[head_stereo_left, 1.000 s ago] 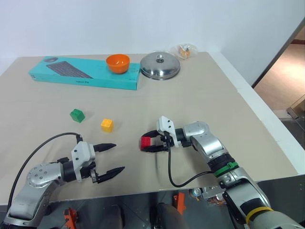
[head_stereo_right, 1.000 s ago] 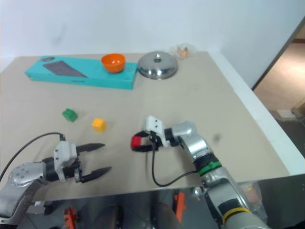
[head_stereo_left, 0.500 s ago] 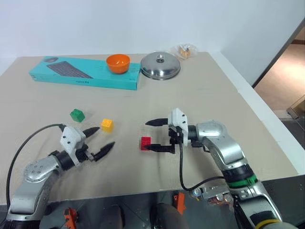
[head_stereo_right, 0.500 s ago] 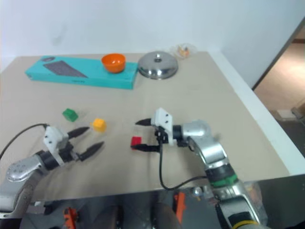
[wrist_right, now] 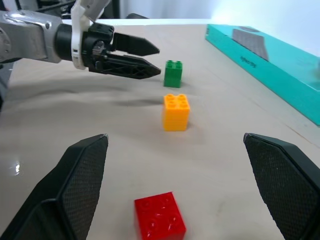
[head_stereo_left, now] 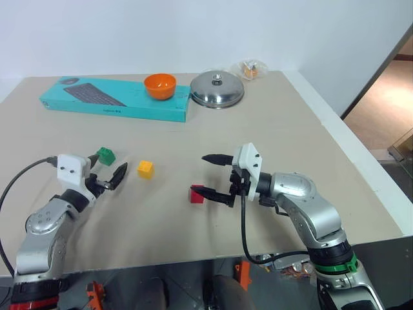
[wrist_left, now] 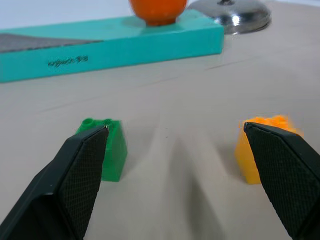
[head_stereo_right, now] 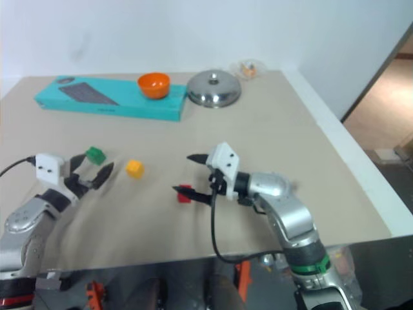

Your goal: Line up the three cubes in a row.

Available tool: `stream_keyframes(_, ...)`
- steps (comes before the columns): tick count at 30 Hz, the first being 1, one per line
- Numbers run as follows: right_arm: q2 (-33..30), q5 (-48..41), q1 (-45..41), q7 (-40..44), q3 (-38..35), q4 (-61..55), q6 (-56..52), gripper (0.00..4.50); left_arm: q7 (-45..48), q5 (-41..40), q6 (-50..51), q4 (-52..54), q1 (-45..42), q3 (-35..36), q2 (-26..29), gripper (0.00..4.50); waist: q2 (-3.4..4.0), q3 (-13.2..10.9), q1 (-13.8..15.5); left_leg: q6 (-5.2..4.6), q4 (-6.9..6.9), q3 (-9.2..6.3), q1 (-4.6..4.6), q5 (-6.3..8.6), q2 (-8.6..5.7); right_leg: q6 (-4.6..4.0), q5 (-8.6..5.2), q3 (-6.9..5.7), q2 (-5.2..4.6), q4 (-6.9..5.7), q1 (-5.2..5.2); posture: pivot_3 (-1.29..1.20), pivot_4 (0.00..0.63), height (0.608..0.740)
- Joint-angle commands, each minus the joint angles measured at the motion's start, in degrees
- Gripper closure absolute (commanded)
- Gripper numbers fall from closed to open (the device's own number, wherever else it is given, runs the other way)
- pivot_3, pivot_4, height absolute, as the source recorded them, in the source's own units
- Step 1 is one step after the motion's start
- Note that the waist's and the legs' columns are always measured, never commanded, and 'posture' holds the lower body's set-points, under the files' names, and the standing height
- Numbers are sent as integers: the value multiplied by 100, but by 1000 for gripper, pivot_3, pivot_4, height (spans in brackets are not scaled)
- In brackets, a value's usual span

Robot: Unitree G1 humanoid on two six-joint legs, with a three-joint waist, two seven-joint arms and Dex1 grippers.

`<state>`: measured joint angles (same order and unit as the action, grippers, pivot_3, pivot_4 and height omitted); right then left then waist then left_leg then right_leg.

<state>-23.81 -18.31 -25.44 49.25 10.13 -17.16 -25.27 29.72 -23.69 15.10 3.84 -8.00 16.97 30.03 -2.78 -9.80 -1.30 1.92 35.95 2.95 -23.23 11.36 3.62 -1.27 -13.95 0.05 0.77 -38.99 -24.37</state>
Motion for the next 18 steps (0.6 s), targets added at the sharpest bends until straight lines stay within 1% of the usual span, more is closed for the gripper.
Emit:
stream_keyframes(1,14,16,-90,-127,-75,-212,170,8,330,-137,-6,-326,-275,205,257,0,0,0,-3,0,0,1,0,0,0,0,0,1,0,0,0,0,150,740)
stream_keyframes(5,-16,70,-131,-187,-68,-158,244,8,602,-103,-103,-893,-556,235,437,0,0,0,-4,0,0,2,1,0,1,0,0,1,1,0,-1,0,150,740)
stream_keyframes(11,-67,95,-123,-246,-103,-143,283,8,814,46,-310,-1659,-1041,206,562,0,-2,0,0,0,0,1,-2,0,1,0,0,-2,-1,0,-1,0,150,740)
stream_keyframes(16,-104,109,-59,-263,-87,-204,276,8,926,246,-602,-2374,-1525,114,617,0,-3,1,1,0,0,1,-3,0,1,0,0,-2,-3,0,-1,0,150,740)
stream_keyframes(18,-109,123,-50,-282,-84,-208,288,8,1010,414,-708,-2692,-1693,-24,622,0,-3,1,0,0,1,0,-3,0,-2,0,0,-4,-2,0,-1,0,150,740)
